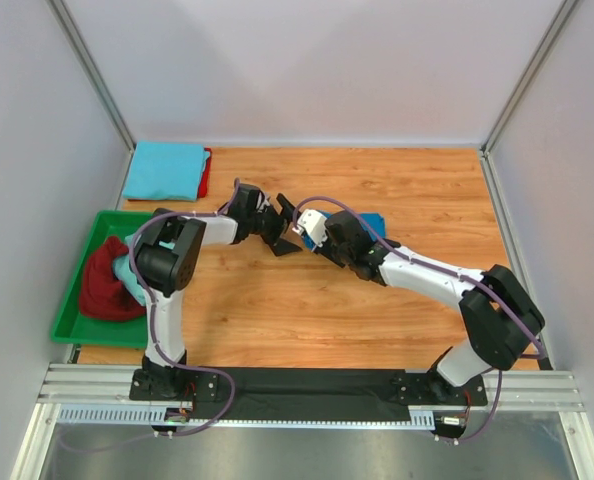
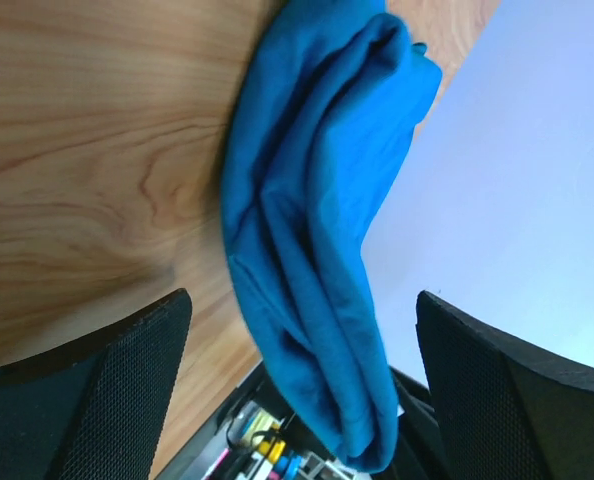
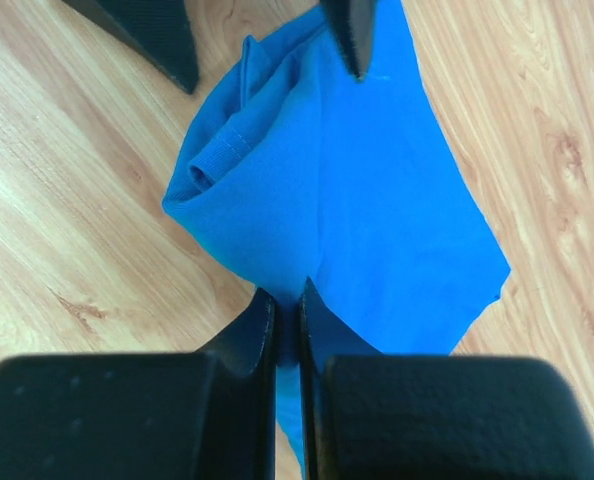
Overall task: Fold and stack the t-shirts
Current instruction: Neatly place the folded tshirt to the corner
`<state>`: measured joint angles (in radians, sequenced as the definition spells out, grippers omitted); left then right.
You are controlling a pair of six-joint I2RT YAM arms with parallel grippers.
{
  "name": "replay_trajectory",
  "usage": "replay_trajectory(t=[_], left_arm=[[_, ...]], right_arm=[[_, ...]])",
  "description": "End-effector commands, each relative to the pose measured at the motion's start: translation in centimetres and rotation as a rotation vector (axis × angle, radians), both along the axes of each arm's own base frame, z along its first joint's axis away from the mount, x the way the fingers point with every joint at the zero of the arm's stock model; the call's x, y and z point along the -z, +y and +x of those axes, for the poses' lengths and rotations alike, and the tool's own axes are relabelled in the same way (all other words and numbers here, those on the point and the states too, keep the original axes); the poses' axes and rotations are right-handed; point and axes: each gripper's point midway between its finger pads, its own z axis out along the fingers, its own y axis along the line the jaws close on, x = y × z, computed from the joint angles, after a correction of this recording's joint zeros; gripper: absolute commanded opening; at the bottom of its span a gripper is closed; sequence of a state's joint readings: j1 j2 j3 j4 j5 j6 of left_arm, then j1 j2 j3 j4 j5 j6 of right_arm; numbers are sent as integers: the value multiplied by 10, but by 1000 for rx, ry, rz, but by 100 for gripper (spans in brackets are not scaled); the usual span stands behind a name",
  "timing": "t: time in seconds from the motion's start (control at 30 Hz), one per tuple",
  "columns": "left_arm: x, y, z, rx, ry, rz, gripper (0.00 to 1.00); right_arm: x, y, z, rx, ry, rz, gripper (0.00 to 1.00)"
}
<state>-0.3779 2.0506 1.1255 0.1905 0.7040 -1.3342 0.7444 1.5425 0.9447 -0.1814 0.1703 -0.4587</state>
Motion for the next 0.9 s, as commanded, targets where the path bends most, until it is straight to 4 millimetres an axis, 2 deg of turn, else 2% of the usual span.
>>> replay_trajectory(t=[0.0,0.17,0.37,0.43,0.5,0.53,0.57,0.6,0.63,0.67,0.7,0.73,0.77,0.8,0.83,0.87], left_arm=[[-4,-7,5,-45,66,13,100],[10,-23,11,-23,134,23,97],[27,-23,12,-56,201,57,86],[30,-22,21,-60,171,71,77],[30,-20,30,-50,133,82,62],[23,-21,40,-35,100,91,51],[29,-15,40,7,66,136,40],[30,-8,45,26,24,189,24],[15,-3,62,37,-44,223,15],[18,10,54,117,-82,310,7],[16,21,61,124,-123,389,0],[-5,26,76,134,-197,429,0],[-3,46,74,196,-237,537,0],[-10,53,78,213,-274,570,0],[-26,58,87,227,-329,587,0],[-28,73,88,235,-323,611,0]], right_arm=[[-29,13,7,15,-48,127,0],[-40,15,8,25,-52,165,0],[-45,15,8,30,-50,202,0],[-45,17,7,23,-42,209,1],[-45,18,5,20,-31,217,6],[-46,19,4,21,-26,221,10],[-47,18,2,27,-18,231,17],[-47,15,1,46,-14,229,36],[-42,10,-1,63,-6,226,42],[-48,6,-3,91,-8,250,45],[-47,-2,-4,130,-5,244,51],[-44,-10,-6,162,3,242,54],[-45,-14,-8,203,18,263,56],[-45,-22,-14,225,37,256,56],[-44,-25,-17,239,52,257,56],[-43,-27,-22,244,67,260,56]])
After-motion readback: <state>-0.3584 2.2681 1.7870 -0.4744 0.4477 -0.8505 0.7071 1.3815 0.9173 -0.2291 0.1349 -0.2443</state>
